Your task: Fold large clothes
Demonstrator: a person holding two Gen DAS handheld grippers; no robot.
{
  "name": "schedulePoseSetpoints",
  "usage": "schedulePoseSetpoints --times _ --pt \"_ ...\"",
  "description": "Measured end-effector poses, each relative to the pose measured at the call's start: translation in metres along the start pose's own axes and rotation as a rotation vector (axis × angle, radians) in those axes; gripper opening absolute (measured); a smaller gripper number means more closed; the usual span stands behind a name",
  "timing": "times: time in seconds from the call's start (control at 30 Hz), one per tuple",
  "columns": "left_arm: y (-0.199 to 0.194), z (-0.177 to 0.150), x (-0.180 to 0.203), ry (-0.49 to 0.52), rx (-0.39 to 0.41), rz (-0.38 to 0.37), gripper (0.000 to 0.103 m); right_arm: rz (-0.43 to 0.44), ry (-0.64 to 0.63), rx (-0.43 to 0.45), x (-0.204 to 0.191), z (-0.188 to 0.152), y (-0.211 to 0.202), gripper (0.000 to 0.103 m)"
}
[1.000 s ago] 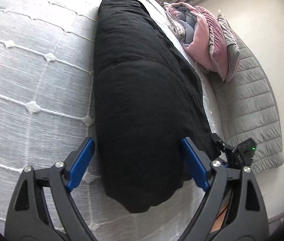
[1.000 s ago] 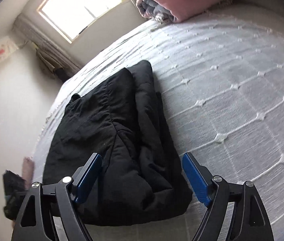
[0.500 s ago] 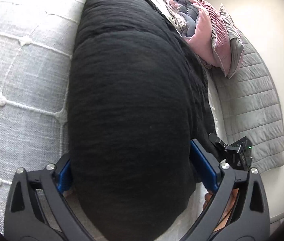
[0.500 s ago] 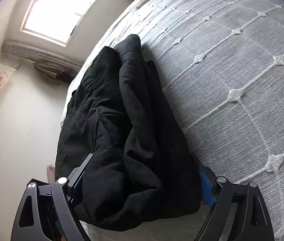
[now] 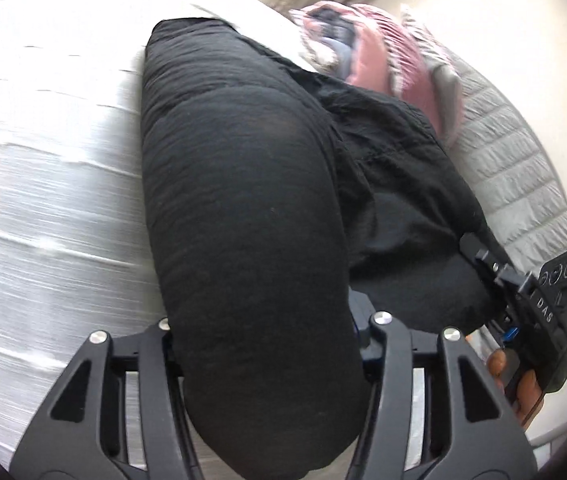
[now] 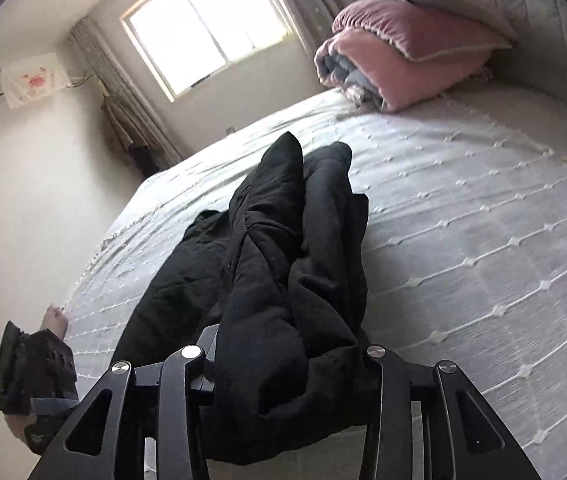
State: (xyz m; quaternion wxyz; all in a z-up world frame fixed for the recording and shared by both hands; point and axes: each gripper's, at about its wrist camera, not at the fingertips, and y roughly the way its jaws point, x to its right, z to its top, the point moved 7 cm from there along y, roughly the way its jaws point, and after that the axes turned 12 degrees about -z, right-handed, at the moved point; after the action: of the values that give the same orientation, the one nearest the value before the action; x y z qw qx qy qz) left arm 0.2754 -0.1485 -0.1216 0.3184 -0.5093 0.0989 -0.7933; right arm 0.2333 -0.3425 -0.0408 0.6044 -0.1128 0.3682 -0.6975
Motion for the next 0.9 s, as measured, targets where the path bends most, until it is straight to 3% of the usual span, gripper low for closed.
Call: schedulePoseSetpoints --times 0.1,0.2,0.37,0.47,0.57,0.63,0.73,0.83,0.9 --pt "0.043 -0.013 0.046 0.040 -0.034 -0.034 0.054 -0.052 0.014 0.070 0.036 0.017 -0.022 0.040" --pt "0.088 -0.026 0.087 0.076 -0.072 -0.064 0.054 -0.113 -0.005 0.139 0.098 0.024 -0.042 0.039" --pt "0.181 -0.070 0.163 0.174 -0.139 -0.077 0.054 -0.208 0.113 0.106 0.230 0.034 -0.051 0.038" --pt "0.219 -0.105 0.187 0.192 -0.210 -0.087 0.057 -0.251 0.198 0.068 0.303 0.034 -0.058 0.038" --pt "0.227 -0.122 0.181 0.182 -0.212 -0.071 0.068 -0.306 0.242 -0.074 0.357 0.006 -0.045 0.046" --pt "0.220 -0.124 0.171 0.146 -0.231 -0.120 0.071 -0.273 0.304 -0.113 0.379 -0.015 -0.036 0.068" --pt "0.204 -0.119 0.164 0.101 -0.294 -0.188 0.071 -0.197 0.456 -0.094 0.402 -0.031 -0.040 0.075" --pt "0.176 -0.113 0.168 0.127 -0.274 -0.154 0.071 -0.263 0.474 -0.018 0.400 -0.021 -0.056 0.076" --pt "0.146 -0.112 0.167 0.198 -0.238 -0.088 0.071 -0.354 0.525 0.027 0.401 -0.017 -0.080 0.077"
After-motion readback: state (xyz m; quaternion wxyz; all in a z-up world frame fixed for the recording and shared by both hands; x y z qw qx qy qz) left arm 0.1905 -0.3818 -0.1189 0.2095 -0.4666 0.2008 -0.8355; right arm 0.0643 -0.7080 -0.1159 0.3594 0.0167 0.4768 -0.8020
